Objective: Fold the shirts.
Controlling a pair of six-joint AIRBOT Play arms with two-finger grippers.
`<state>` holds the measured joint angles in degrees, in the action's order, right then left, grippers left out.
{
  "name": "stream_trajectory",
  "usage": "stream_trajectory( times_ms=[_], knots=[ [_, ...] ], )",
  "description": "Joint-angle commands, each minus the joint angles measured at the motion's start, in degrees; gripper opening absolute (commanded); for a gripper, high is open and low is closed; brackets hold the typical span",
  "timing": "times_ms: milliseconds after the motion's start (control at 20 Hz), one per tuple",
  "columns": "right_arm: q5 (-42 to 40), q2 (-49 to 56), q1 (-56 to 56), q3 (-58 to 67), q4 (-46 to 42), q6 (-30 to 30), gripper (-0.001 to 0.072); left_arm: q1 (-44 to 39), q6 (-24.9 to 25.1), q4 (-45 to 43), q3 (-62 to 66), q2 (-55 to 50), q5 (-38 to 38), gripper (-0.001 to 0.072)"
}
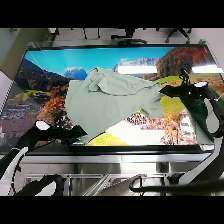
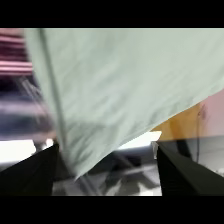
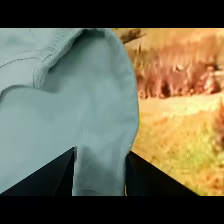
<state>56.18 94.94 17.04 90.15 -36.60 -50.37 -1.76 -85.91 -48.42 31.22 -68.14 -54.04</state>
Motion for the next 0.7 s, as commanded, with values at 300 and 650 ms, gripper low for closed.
stream_trajectory(
  times_ms=[300, 650],
  knots=[
    [-0.66, 1.16, -0.07, 0.2, -0.42, -0.04, 0.0343, 0.44, 5.33, -1.22, 15.12, -7.61, 0.02, 0.0013],
    [13.6, 0.31, -0.17, 0.24, 11.47, 4.11, 0.0021, 6.43, 5.51, -2.97, 23.17, -7.56, -5.27, 0.0013]
  ],
)
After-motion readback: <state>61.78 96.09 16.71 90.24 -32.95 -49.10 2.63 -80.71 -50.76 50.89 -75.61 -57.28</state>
